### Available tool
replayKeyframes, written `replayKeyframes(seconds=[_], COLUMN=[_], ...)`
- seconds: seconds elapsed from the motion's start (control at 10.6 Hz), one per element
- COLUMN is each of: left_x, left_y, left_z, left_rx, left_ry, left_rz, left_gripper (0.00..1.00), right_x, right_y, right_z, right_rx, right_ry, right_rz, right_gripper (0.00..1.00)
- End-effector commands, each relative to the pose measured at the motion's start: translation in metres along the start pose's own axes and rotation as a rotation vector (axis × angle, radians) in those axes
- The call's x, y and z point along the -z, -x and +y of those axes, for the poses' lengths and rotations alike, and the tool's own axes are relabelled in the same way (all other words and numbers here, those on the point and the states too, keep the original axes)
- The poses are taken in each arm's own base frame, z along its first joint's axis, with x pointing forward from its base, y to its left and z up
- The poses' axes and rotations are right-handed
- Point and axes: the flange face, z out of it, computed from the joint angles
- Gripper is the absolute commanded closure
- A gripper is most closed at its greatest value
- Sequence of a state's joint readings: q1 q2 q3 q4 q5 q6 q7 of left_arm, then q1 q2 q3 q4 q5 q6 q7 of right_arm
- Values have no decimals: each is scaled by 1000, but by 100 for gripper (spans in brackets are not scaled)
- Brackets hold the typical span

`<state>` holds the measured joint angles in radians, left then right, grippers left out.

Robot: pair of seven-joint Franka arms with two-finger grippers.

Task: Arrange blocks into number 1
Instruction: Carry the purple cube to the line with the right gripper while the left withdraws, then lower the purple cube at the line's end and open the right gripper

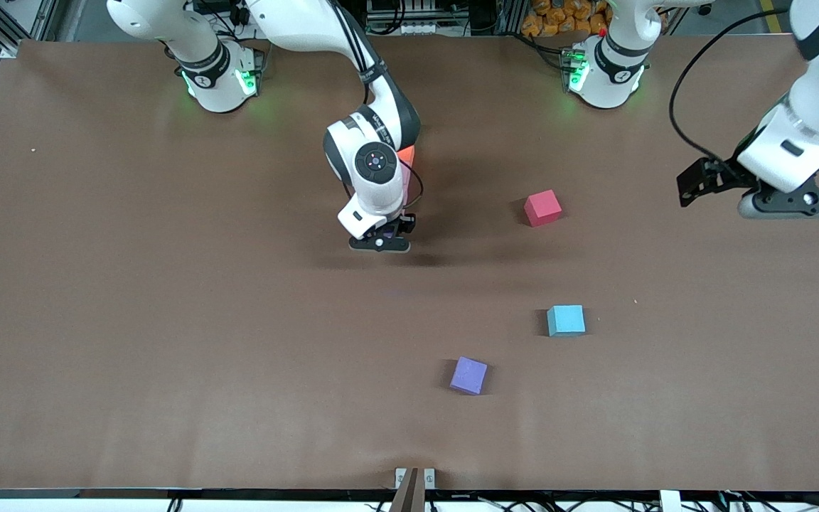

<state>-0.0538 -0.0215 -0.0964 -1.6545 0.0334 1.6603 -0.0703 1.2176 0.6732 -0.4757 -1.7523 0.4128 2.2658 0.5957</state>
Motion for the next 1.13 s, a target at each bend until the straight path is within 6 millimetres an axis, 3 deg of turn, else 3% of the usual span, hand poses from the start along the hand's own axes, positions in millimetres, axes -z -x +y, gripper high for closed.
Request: replayKeyframes(seconds=[0.0,0.28,0.47,0.57,0.66,0.75,0.85,1.04], left_x=[26,43,41,29,33,36,35,37], left_y=[0,0,-2,-10,-12,-13,-13,-8], left_z=[-2,-1,7,7,6,6,4,7], left_rx=[-52,-61,-73,-78,-68,-60,-55,-62], left_ry=[15,21,11,2,30,91,104,100], left_rz=[4,38,40,27,59,74,74,61], left_gripper=[0,0,0,0,0,0,0,0], right_x=[4,-5,-10,-10,-10,-9,-8,3], right_y=[13,19,23,23,23,23,21,14], right_z=[-2,1,3,3,2,1,2,7], right_rx=[-16,-15,-14,-14,-32,-62,-73,-76], right_ry=[-23,-13,-4,-4,-15,-32,-33,-43], right_rz=[-11,-12,-20,-20,-27,-36,-36,-35], right_gripper=[100,100,100,100,77,5,0,0])
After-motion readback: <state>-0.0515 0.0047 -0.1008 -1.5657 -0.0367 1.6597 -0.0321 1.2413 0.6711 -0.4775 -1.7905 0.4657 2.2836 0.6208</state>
